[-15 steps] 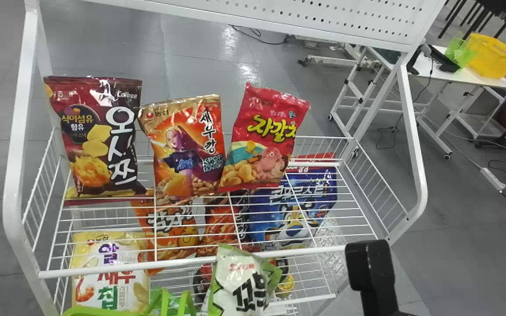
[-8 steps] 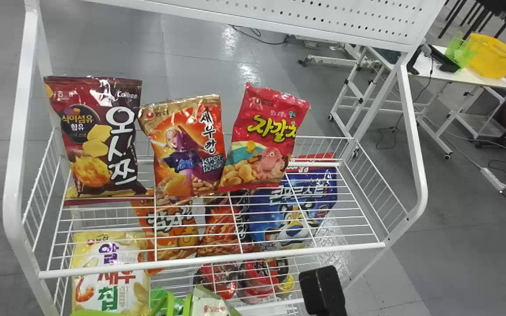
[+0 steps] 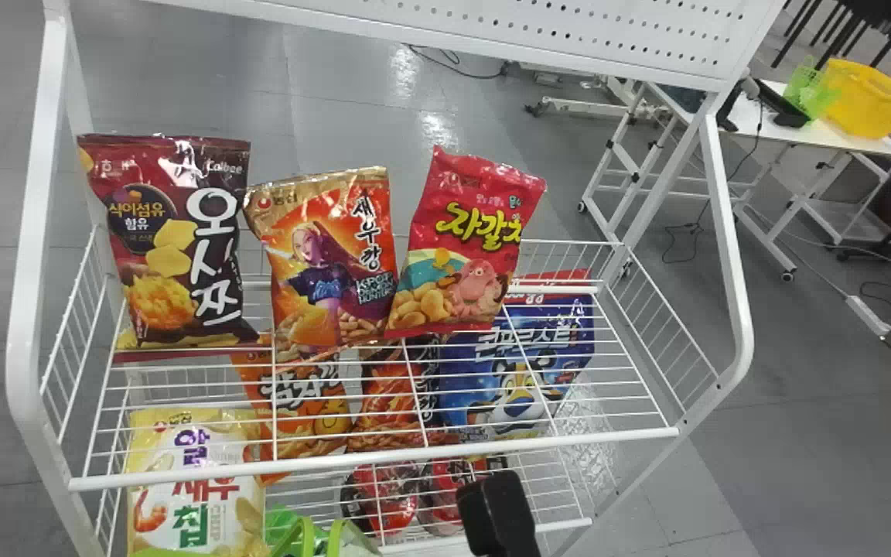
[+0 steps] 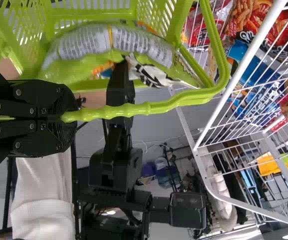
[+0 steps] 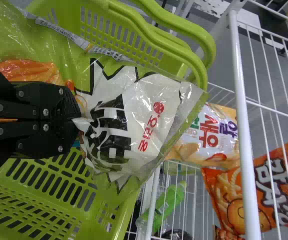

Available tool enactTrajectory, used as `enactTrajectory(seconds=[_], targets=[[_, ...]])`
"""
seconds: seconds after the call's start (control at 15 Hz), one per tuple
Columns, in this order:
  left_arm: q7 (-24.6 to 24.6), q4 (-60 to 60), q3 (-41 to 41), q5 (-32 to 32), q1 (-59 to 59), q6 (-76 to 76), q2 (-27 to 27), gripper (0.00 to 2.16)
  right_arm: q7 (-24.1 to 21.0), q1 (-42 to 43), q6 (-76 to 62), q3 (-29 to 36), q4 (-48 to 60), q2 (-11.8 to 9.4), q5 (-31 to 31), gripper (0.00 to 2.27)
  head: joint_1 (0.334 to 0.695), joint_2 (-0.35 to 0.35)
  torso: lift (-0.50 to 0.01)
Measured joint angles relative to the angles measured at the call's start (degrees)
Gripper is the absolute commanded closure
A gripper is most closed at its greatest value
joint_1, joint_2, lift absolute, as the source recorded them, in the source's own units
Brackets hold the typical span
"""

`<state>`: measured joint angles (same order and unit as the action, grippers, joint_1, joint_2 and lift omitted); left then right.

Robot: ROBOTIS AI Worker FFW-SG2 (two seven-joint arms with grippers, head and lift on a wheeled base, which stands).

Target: Hold basket handle with left hand then pick Gkobukchip with right hand and place into basket

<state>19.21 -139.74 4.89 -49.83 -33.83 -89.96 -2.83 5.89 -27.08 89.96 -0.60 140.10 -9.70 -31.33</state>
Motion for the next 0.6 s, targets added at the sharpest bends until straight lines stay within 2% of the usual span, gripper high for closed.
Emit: enactTrajectory(seconds=[0.2,0.27,0.33,0.4,0.53,0.6], targets=[[0.04,-0.04,-0.07,0.0,-0.12,0.0,0.02,1.73,-0.13,1.59,0.0,-5.57,-3.18,-0.48,3.98,1.63,0.695,-0.285,-0.032],[0.04,-0.1,-0.09,0.0,-0.19,0.0,0.02,1.73,-0.13,1.99,0.0,-7.14,-4.37,-0.55,5.15,1.29,0.695,-0.278,-0.032],[0.04,-0.21,-0.12,0.0,-0.27,0.0,0.02,1.73,-0.11,2.2,0.0,-8.44,-5.14,-0.61,6.2,0.45,0.695,-0.267,-0.032],[0.04,-0.29,-0.14,0.0,-0.32,0.0,0.02,1.73,-0.19,2.22,0.0,-9.56,-5.53,-0.65,7.28,0.0,0.695,-0.265,-0.032],[0.04,-0.45,-0.13,0.0,-0.46,0.0,0.02,1.73,-0.61,1.44,0.0,-9.23,-4.31,-0.67,8.08,0.01,0.695,-0.273,-0.032],[0.03,-0.49,-0.1,0.0,-0.54,0.0,-0.02,1.73,-0.73,0.86,0.0,-7.92,-2.9,-0.67,8.05,0.05,0.695,-0.304,-0.032]])
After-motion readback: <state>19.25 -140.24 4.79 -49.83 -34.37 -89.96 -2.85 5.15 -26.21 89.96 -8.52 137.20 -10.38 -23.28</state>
